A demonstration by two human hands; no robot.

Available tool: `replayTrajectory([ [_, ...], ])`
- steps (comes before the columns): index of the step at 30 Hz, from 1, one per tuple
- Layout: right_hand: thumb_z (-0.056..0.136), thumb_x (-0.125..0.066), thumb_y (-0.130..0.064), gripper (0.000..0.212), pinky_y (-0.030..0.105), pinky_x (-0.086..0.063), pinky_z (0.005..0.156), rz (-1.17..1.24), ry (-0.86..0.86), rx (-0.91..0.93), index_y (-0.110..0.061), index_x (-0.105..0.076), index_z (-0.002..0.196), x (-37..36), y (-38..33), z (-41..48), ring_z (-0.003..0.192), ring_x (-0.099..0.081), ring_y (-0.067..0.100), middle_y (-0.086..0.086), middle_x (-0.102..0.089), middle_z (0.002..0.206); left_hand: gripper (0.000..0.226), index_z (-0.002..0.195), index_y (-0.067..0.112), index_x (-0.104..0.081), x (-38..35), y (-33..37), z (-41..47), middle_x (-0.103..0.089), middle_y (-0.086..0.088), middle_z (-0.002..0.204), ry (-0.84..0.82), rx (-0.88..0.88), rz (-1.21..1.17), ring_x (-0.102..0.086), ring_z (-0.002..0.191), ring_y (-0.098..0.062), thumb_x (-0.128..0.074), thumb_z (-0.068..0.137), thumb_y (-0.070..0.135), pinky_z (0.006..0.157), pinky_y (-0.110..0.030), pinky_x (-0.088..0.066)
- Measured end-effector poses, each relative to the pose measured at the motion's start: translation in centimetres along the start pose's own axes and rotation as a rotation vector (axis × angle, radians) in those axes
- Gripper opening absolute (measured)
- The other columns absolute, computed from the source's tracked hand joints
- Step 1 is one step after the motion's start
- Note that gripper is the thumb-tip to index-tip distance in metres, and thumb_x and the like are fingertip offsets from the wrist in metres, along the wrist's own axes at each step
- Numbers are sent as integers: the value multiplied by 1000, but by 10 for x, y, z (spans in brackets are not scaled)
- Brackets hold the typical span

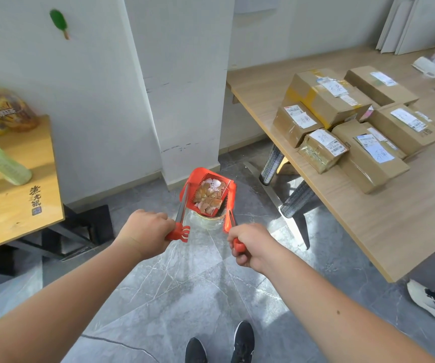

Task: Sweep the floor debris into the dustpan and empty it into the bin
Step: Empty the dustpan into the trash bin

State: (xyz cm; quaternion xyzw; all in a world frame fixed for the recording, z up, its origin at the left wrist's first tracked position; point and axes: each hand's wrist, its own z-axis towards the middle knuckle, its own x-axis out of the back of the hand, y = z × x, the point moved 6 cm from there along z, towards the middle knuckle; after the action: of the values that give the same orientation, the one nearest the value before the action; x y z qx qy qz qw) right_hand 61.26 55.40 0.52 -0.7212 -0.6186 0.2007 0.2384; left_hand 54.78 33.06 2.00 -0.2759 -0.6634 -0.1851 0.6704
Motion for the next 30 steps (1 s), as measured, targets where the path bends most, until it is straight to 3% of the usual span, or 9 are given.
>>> replayTrajectory([
  [3, 72, -53, 3, 19, 18, -21, 44, -6, -1, 4, -11, -44, 81, -2, 2, 0, 41, -31, 14, 4, -37, 50, 27, 83, 29, -67, -5, 2, -2, -59, 9, 76, -236, 78, 32, -58, 64, -16, -50, 95, 46, 56, -28, -42],
  [7, 71, -54, 3, 19, 19, -22, 44, -20, 0, 4, -11, -45, 81, -4, 6, -1, 40, -32, 14, 4, -39, 51, 22, 89, 25, -69, -15, -1, -3, -65, 6, 80, -518, 161, -58, -66, 73, -18, -54, 93, 40, 65, -33, -57],
  [10, 70, -55, 3, 20, 18, -23, 45, -18, 3, 8, -11, -45, 80, -5, 7, -1, 40, -32, 14, 4, -38, 51, 30, 99, 23, -68, -22, 1, -5, -64, 6, 84, -617, 149, -111, -65, 79, -18, -59, 95, 51, 73, -35, -57],
  [15, 71, -54, 4, 20, 19, -22, 44, -9, 9, 7, -11, -46, 81, -6, 6, -2, 40, -32, 14, 4, -38, 52, 49, 94, 27, -66, -22, 10, -10, -65, 8, 81, -543, 105, -57, -65, 76, -17, -45, 94, 71, 71, -33, -55],
  [21, 70, -54, 5, 20, 18, -19, 44, -4, 18, 16, -11, -45, 79, -1, -2, -7, 43, -30, 15, 4, -34, 49, 33, 86, 30, -53, -9, 8, -12, -54, 8, 68, -407, 125, -25, -64, 69, -17, -39, 102, 55, 65, -29, -54],
  [30, 71, -53, 6, 18, 18, -19, 43, -23, 9, 47, -11, -46, 73, 4, -7, -14, 46, -30, 15, 6, -35, 54, 17, 88, 30, -52, -5, -5, -25, -65, 6, 73, -377, 133, 48, -66, 67, -14, -45, 101, 37, 63, -28, -56],
])
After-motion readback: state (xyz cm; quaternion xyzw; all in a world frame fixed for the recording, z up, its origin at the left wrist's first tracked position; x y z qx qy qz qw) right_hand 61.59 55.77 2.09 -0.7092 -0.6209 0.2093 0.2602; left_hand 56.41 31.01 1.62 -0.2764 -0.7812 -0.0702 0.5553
